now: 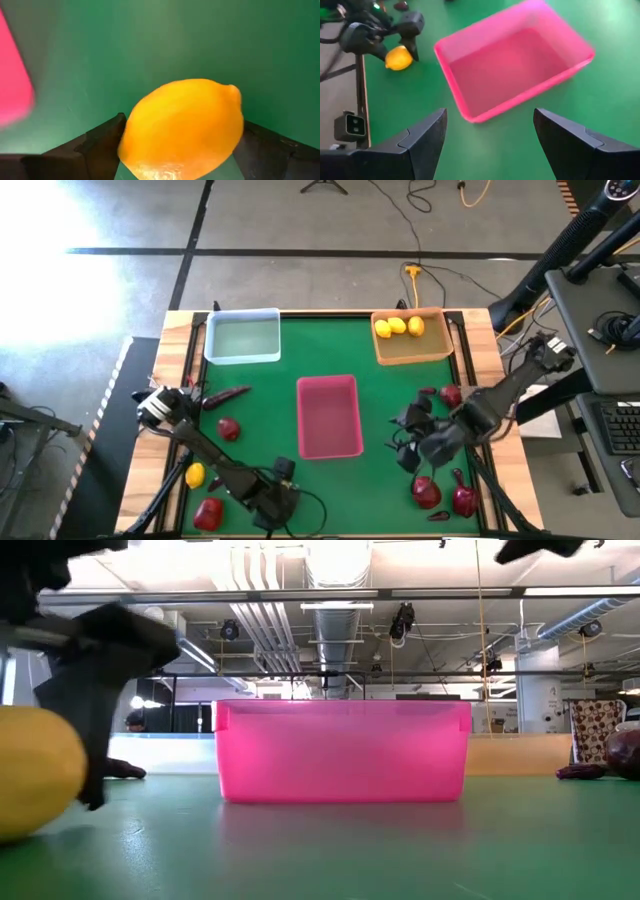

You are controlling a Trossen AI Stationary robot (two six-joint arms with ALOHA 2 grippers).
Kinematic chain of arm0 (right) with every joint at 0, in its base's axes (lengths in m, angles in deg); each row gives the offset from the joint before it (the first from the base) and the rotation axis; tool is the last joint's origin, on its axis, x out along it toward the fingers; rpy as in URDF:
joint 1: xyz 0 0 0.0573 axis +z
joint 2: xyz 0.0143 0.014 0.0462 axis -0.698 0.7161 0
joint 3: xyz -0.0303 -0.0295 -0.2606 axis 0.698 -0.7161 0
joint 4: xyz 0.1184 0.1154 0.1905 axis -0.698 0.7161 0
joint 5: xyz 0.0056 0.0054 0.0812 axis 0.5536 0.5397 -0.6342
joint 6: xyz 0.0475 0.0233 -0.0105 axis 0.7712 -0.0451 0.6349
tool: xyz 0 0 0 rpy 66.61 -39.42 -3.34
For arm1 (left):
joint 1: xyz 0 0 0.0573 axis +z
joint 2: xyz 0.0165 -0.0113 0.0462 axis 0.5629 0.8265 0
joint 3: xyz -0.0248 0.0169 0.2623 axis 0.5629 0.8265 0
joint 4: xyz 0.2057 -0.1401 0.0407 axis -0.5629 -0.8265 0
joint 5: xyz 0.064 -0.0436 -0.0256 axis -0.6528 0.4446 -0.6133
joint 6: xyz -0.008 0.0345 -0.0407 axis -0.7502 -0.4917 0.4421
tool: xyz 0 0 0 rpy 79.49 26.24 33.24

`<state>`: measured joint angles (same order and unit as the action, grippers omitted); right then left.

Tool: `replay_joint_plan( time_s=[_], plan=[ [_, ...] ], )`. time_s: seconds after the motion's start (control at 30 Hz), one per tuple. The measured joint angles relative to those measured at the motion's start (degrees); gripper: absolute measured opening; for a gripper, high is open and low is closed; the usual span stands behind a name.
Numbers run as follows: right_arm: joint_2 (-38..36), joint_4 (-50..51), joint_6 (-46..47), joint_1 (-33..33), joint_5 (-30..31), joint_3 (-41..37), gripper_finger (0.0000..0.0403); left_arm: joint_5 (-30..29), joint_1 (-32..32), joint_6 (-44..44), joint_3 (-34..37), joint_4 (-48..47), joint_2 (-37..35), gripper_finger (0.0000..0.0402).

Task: Sort produce into baskets
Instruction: Put the lemon into the orange bin

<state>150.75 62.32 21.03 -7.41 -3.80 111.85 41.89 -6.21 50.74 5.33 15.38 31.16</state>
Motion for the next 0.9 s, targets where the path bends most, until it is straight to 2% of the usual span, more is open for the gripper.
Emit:
replay_joint_plan(
  time_s=[0.13, 0.23, 0.37, 0.53, 0.67, 0.9],
  plan=[
    [6.1, -0.8, 9.5, 4.5, 0.0, 0.0, 0.0288, -6.2, 0.0, -8.2, 0.4, 4.2, 0.2, 0.0288],
    [11.5, -1.5, 15.3, 6.8, -0.7, 0.6, 0.0288, -9.2, 0.1, -15.1, 3.0, 11.9, 0.0, 0.0272],
    [19.2, -0.3, 19.5, 7.8, -5.7, 4.5, 0.0288, -10.3, 0.2, -25.1, 6.3, 22.8, 0.3, 0.0257],
    [27.9, -0.4, 20.1, 7.8, -8.0, 10.9, 0.0288, -12.5, 1.6, -31.8, 8.2, 28.7, 0.2, 0.0249],
    [32.8, -0.4, 19.3, 7.3, -8.0, 16.0, 0.0288, -11.9, 2.6, -29.9, 7.2, 23.8, -1.8, 0.0249],
    [36.0, 0.6, 21.0, 6.8, -7.0, 18.8, 0.0288, -11.1, -0.3, -12.5, 4.3, 5.0, -9.5, 0.0249]
  ],
)
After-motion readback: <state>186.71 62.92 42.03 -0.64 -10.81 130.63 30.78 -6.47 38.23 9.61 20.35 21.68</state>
